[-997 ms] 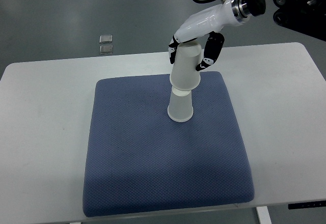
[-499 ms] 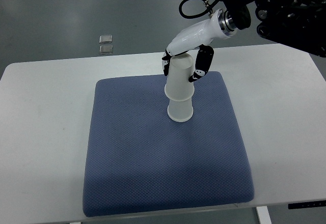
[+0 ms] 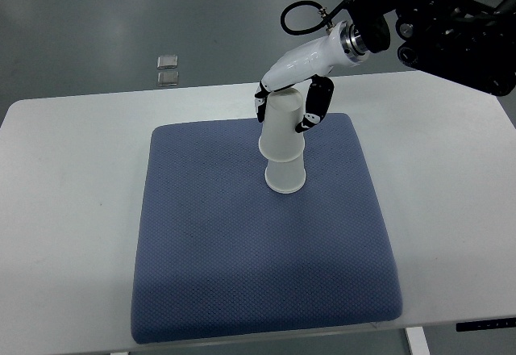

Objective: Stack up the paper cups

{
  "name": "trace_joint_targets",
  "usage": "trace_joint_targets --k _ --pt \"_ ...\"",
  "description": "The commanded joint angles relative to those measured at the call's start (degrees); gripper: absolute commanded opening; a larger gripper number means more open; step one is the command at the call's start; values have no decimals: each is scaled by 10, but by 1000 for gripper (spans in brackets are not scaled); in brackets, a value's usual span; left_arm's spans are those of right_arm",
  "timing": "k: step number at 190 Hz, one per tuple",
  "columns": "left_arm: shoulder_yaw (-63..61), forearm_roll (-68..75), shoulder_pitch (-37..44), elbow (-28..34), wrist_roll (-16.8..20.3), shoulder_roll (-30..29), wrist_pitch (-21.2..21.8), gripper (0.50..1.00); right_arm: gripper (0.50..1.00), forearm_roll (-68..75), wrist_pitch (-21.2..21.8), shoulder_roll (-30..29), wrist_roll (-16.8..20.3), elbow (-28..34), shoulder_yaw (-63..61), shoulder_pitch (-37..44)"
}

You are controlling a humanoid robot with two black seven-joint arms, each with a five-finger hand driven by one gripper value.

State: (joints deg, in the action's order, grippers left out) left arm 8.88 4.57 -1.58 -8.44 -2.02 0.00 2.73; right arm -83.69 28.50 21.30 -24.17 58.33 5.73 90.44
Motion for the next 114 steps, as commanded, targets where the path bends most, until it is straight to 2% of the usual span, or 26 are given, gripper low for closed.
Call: trace_joint_targets --k 1,89,100,114 --pt "0 0 0 0 0 0 0 1000 733 -1 -1 -1 0 -11 0 -3" --pt "0 0 0 0 0 0 0 1000 748 -2 -12 -9 1 -23 1 -22" --pt "0 0 0 0 0 0 0 1000 768 -2 -13 -9 1 -23 1 -22" --pt "0 0 0 0 0 0 0 1000 832 -2 -13 -10 2 -27 1 -23"
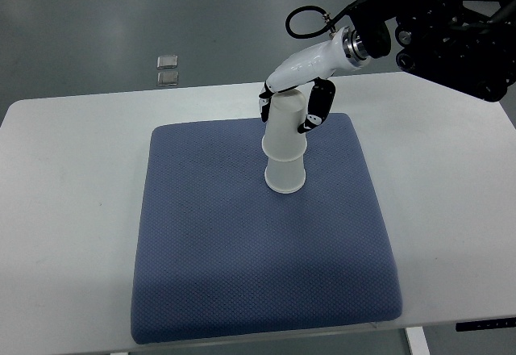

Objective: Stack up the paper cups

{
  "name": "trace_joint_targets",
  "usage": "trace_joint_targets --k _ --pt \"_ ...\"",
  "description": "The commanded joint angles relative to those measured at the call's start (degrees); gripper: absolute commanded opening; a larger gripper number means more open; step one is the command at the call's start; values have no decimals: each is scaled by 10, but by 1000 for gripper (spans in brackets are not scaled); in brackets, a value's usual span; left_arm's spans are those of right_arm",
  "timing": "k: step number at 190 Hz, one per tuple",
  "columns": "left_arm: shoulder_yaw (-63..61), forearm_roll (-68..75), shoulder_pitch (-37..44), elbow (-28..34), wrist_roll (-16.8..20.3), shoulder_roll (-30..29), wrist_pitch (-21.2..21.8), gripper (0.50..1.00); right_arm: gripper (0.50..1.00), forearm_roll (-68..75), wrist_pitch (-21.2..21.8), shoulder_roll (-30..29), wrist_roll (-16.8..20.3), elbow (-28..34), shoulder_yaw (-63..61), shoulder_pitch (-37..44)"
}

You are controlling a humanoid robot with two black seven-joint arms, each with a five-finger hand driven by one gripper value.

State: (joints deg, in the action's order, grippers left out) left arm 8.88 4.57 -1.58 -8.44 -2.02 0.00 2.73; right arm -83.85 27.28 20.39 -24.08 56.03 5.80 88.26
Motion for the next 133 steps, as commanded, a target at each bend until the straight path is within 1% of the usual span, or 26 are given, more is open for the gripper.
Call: trace_joint_targets --k 1,7,103,133 --pt "0 0 0 0 0 0 1 1000 840 0 0 -1 1 -4 0 -2" --pt "0 0 0 0 0 0 0 1000 862 1 0 -3 2 -6 0 -2" --pt "0 0 0 0 0 0 0 1000 901 4 1 1 2 -7 -2 0" --pt "0 0 0 0 0 0 0 1000 903 9 -1 4 2 -22 -16 -4"
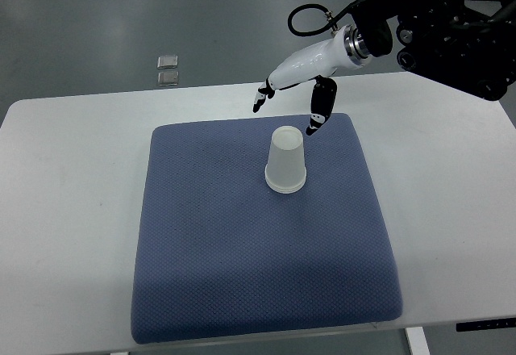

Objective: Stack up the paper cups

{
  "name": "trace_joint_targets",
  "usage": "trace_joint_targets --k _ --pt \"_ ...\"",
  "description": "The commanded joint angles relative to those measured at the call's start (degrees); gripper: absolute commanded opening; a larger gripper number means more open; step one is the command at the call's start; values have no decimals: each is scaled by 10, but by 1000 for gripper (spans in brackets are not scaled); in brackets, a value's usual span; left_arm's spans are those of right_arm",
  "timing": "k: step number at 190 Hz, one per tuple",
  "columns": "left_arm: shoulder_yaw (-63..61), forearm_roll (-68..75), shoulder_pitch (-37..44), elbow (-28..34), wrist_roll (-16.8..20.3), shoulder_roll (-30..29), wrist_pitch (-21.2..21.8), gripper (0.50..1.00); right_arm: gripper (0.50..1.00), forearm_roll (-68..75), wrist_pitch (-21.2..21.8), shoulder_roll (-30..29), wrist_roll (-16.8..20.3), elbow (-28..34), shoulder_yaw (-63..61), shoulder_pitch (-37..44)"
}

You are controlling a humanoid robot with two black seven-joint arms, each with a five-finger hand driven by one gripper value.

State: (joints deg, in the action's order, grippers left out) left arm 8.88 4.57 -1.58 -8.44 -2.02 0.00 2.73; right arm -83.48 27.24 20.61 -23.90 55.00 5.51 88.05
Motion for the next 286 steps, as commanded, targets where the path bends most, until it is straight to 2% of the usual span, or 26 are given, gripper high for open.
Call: trace_joint_targets --k 1,33,60,129,163,229,286 --pt "0 0 0 0 0 0 0 1000 903 5 -1 1 0 -12 -13 -2" --pt "0 0 0 0 0 0 0 1000 903 69 9 2 0 -62 -73 -37" --pt "0 0 0 0 0 0 0 1000 903 178 6 -8 0 -134 -117 -86" --pt "0 0 0 0 0 0 0 1000 903 400 -22 -36 1 -214 -212 -181" --pt "0 0 0 0 0 0 0 1000 903 529 -88 -54 2 -265 -241 -227" --pt "0 0 0 0 0 0 0 1000 903 822 -126 -55 2 -283 -241 -295" --pt "0 0 0 0 0 0 0 1000 903 995 -128 -57 2 -282 -258 -320"
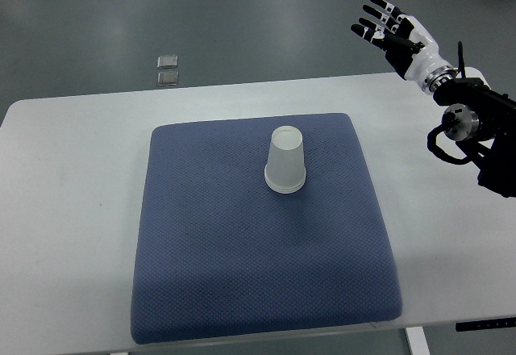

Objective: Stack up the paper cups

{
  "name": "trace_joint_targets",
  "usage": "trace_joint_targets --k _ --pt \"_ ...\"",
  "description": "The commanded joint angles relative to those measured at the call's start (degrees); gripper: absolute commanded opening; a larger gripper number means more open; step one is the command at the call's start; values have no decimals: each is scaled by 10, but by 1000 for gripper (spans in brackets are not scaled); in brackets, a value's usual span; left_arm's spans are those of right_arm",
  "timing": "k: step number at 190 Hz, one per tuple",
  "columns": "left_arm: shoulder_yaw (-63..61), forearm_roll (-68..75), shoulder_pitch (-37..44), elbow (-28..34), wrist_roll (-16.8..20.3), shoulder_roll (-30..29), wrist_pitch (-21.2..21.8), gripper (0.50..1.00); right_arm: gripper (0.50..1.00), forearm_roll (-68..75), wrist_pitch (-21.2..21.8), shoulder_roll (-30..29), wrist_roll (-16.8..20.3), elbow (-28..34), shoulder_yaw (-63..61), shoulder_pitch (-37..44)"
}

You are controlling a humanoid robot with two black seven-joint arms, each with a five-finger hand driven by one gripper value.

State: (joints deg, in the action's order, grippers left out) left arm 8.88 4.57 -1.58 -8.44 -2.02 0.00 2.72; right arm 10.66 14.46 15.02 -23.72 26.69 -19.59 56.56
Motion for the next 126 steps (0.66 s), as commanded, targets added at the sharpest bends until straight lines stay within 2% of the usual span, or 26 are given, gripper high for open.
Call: trace_joint_targets --k 1,45,126 --pt "0 0 0 0 0 0 0 1000 903 53 0 -1 0 1 -7 -5" --pt "0 0 0 0 0 0 0 1000 903 49 -5 -25 -4 0 -1 -16" --pt "0 0 0 -2 0 0 0 1000 903 47 -5 -31 -9 0 -7 -33"
